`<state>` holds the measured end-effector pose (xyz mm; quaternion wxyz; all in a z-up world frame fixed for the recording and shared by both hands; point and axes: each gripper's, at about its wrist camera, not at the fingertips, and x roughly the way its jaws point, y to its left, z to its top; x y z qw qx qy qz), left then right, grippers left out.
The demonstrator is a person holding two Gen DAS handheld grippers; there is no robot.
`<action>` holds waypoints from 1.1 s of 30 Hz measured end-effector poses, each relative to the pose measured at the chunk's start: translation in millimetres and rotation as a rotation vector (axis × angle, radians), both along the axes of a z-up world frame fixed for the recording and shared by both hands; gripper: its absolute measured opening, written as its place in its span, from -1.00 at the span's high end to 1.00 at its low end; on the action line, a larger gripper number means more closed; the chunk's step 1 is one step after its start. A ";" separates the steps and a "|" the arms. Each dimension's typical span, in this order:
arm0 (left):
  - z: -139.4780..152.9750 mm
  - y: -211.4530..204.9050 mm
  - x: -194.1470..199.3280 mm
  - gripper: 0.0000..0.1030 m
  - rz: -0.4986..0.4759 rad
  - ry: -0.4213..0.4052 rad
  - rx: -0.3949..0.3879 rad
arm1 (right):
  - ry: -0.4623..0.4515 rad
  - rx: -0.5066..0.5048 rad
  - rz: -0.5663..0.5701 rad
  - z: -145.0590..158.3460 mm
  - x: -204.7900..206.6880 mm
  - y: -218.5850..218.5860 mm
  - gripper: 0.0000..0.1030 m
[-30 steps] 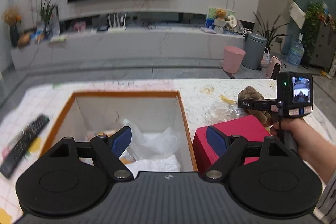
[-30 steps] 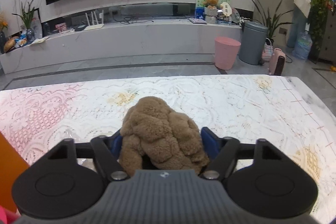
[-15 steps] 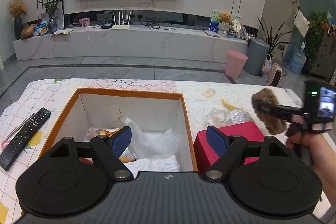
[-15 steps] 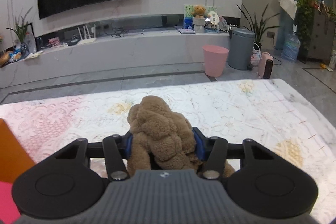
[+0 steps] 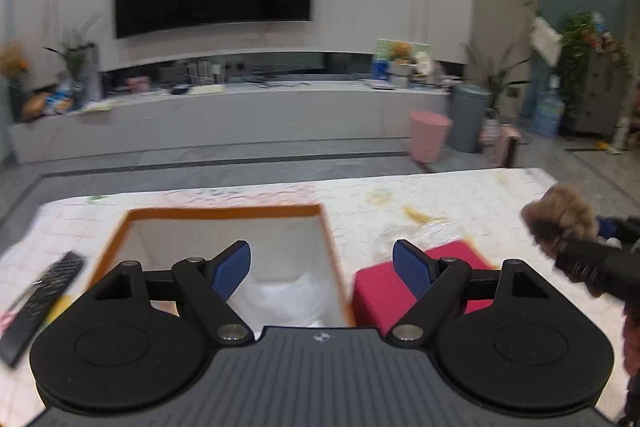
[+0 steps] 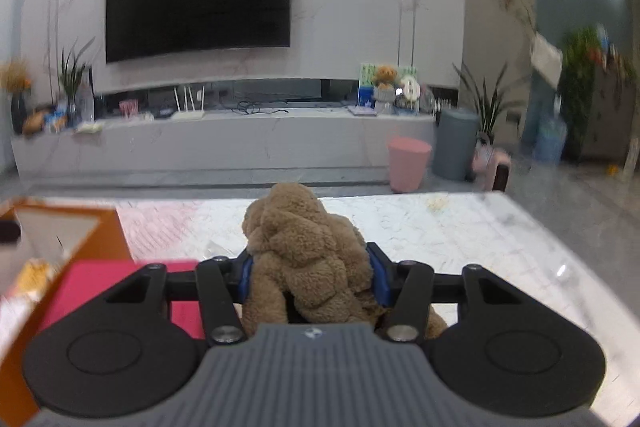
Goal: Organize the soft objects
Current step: 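Grasp the bag of white crochet flowers with the left gripper while the right gripper holds the toy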
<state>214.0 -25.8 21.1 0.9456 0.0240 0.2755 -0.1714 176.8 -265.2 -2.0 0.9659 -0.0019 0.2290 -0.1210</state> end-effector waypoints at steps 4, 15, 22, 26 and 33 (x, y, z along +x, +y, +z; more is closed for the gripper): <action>9.8 -19.8 42.5 -0.84 -0.093 0.068 -0.009 | 0.040 -0.113 0.000 -3.1 2.6 -5.0 -0.03; -44.0 -162.9 141.2 -0.84 -0.274 0.266 0.344 | 0.178 0.208 -0.162 -14.5 15.8 -83.5 -0.03; -75.6 -205.4 143.1 -0.84 -0.519 0.159 0.575 | 0.224 0.222 -0.196 -34.3 17.9 -98.8 -0.03; -82.1 -200.6 156.9 -0.85 -0.648 0.236 0.587 | 0.242 0.230 -0.197 -38.2 21.1 -101.1 -0.03; -101.6 -202.8 171.6 -0.85 -0.715 0.328 0.556 | 0.260 0.325 -0.190 -43.9 18.9 -108.9 -0.03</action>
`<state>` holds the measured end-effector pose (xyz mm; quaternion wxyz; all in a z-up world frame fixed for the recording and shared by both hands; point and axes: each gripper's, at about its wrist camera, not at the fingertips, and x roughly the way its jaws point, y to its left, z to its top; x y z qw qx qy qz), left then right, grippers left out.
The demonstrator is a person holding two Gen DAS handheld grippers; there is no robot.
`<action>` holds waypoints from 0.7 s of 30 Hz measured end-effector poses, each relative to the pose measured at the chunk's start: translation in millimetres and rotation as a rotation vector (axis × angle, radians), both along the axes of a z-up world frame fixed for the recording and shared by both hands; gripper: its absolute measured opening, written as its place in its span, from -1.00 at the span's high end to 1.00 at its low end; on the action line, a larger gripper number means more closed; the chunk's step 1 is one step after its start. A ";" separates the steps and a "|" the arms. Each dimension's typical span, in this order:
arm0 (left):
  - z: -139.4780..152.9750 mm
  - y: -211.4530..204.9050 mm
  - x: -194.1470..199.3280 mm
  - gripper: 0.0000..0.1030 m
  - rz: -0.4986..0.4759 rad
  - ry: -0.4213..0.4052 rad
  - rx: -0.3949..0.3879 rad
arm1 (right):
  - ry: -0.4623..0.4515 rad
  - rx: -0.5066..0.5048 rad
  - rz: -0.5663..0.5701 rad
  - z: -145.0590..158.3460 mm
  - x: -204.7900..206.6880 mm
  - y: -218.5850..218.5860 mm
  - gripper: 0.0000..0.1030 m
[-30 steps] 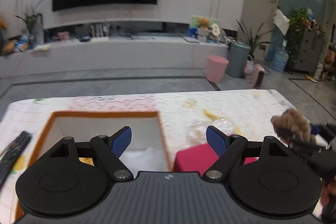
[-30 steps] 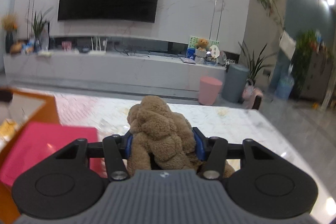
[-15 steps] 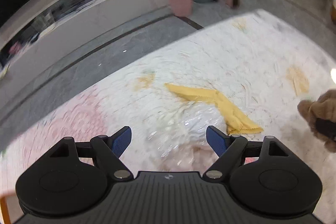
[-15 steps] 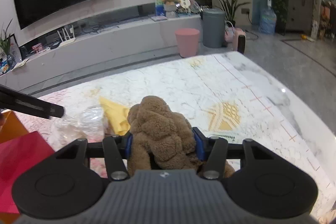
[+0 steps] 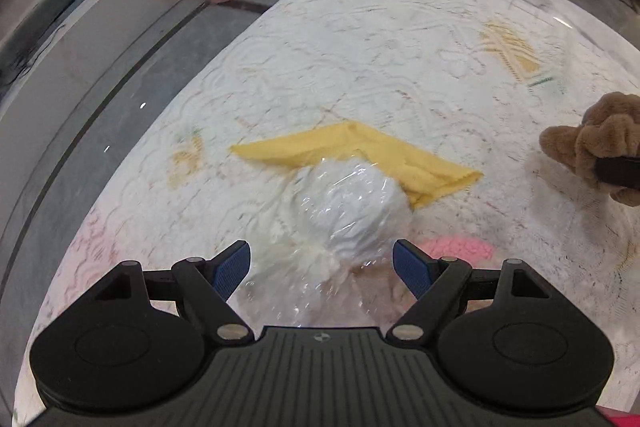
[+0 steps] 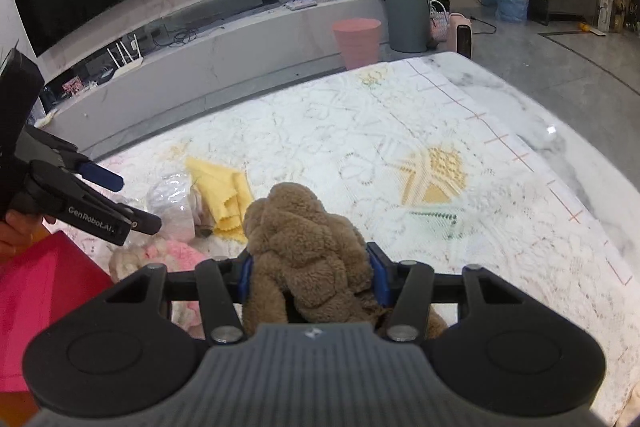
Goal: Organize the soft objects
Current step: 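Grasp the bag of white crochet flowers with the left gripper while the right gripper holds the toy, then lift the flower bag with the left gripper while the right gripper holds the brown toy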
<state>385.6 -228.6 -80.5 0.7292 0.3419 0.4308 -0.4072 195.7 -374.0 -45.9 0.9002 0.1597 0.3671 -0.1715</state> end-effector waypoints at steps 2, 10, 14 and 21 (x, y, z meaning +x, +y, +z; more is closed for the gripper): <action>-4.9 -3.2 1.0 -0.85 -0.028 0.003 0.001 | 0.009 -0.018 0.002 -3.1 -0.1 -0.6 -0.03; -26.8 -18.2 -4.6 -0.50 -0.196 -0.027 0.064 | -0.052 0.139 -0.144 -4.7 4.3 -31.0 -0.03; -31.1 -12.9 -15.3 -0.14 -0.243 -0.053 0.032 | -0.037 0.100 -0.157 -4.6 10.8 -24.5 -0.03; -24.8 -9.9 -31.7 -0.02 -0.290 -0.172 0.011 | -0.025 0.043 -0.116 -11.2 15.0 -11.6 -0.03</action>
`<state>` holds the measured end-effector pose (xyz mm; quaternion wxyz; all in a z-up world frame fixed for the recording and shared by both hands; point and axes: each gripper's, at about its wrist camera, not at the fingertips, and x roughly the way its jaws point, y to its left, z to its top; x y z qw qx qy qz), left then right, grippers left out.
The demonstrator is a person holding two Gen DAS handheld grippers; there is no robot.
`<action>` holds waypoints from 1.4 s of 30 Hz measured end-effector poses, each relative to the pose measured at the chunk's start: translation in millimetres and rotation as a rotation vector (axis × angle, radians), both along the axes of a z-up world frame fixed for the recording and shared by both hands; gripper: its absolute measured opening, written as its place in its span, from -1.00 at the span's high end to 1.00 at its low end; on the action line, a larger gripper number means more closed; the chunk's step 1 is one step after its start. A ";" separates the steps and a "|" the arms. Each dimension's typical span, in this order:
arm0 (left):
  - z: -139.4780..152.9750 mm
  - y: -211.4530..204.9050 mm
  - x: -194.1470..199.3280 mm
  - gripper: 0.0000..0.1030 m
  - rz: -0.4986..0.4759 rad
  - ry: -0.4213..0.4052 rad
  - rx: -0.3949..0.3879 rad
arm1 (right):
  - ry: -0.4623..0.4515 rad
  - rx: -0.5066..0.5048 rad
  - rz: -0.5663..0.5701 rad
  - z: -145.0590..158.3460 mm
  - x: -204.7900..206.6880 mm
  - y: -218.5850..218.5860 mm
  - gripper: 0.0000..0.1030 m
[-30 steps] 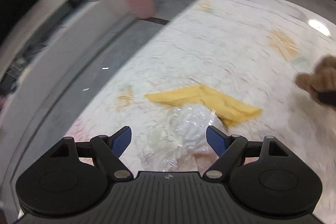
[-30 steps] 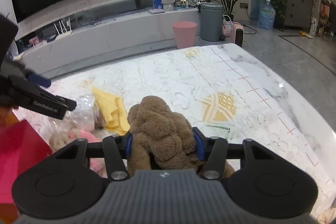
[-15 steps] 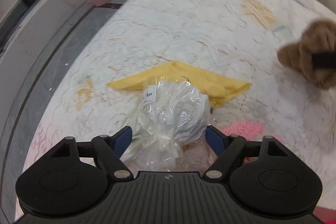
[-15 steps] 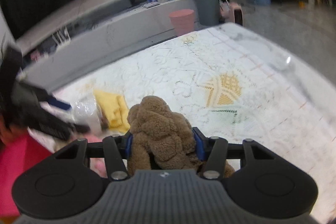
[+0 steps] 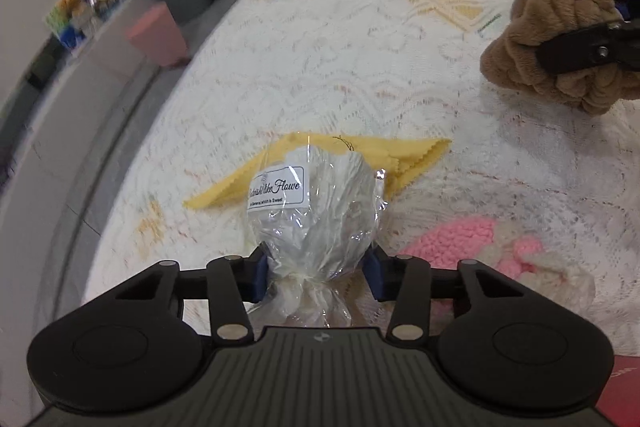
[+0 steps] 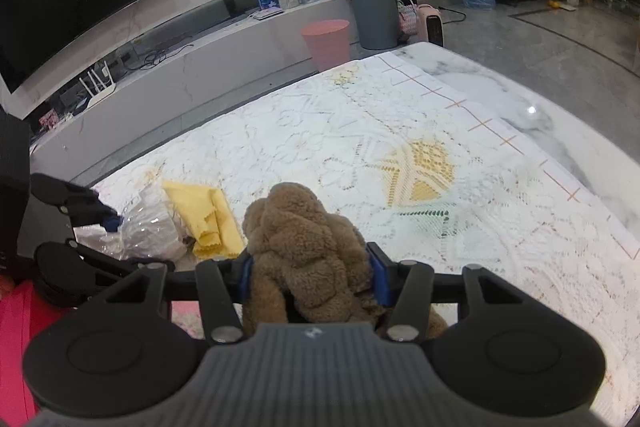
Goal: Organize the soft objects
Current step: 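Lift the flower bag with the left gripper while the right gripper holds the brown toy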
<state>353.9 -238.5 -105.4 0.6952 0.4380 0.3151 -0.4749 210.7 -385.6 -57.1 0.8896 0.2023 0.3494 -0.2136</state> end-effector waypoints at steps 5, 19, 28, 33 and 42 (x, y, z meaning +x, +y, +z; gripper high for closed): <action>25.5 11.4 -16.9 -0.01 -0.056 -0.093 -0.108 | 0.003 0.006 -0.007 -1.2 0.3 -0.2 -0.03; 109.6 69.8 -74.5 -0.01 0.132 -0.200 -0.406 | -0.002 0.078 0.017 4.3 -1.3 8.0 -0.03; 155.9 137.4 -103.6 -0.01 0.453 -0.035 -0.750 | -0.059 0.076 0.072 22.0 -5.5 23.0 -0.03; 170.2 154.1 -127.8 0.00 0.541 0.006 -0.839 | -0.074 0.071 0.087 27.7 -9.5 26.8 -0.03; 200.5 171.6 -154.2 -0.01 0.651 -0.058 -0.891 | -0.122 0.033 0.126 47.5 -19.9 40.9 -0.03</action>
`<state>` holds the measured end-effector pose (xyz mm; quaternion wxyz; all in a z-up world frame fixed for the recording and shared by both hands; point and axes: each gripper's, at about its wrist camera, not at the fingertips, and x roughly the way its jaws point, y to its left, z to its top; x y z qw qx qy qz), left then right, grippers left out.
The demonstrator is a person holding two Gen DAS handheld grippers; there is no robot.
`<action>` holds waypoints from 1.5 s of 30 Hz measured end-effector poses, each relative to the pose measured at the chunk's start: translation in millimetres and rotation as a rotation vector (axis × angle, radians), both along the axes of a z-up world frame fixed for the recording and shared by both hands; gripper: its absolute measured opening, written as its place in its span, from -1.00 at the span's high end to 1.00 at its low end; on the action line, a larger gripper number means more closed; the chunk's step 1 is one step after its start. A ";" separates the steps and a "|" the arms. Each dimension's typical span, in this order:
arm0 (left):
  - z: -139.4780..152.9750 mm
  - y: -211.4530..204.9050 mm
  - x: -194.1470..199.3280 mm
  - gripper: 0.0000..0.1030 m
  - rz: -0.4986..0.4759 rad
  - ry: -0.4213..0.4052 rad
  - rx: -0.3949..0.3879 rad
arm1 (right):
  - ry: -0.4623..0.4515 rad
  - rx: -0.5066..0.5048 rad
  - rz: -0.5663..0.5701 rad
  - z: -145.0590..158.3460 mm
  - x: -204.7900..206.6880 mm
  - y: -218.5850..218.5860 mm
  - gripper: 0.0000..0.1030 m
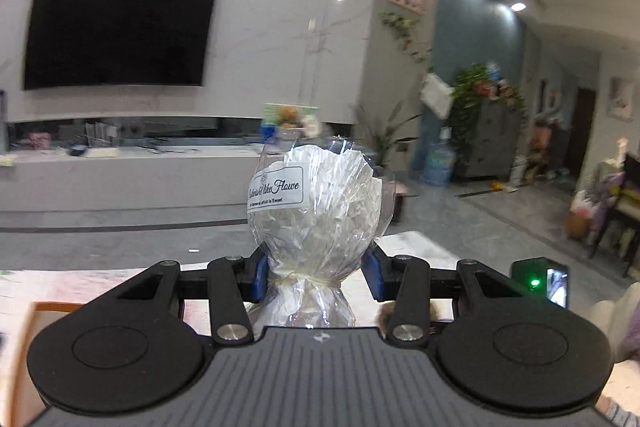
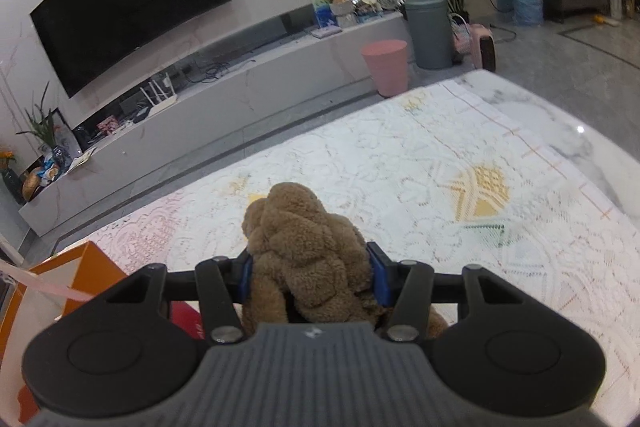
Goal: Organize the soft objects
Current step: 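Lift the flower bag with the left gripper while the right gripper holds the brown toy, then carry the flower bag with the left gripper while the right gripper carries the brown toy over the shoebox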
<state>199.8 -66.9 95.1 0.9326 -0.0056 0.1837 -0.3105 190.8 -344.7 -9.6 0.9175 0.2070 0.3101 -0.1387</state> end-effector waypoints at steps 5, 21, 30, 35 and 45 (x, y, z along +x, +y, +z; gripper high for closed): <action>2.7 31.8 -10.5 -0.01 0.103 -0.031 -0.014 | -0.025 -0.023 0.063 6.5 1.5 20.9 -0.03; -43.1 109.9 3.5 -0.01 0.440 0.031 -0.009 | -0.172 0.059 0.270 46.9 -14.1 62.5 -0.03; -71.7 143.1 1.7 -0.01 0.447 0.118 -0.050 | -0.177 -0.038 0.375 54.4 -20.7 104.0 -0.03; -86.1 157.1 13.2 -0.01 0.431 0.218 -0.125 | -0.189 -0.061 0.457 60.0 -23.8 133.6 -0.03; -95.8 169.2 17.1 -0.01 0.506 0.260 -0.055 | -0.245 -0.182 0.633 82.7 -29.7 212.9 -0.03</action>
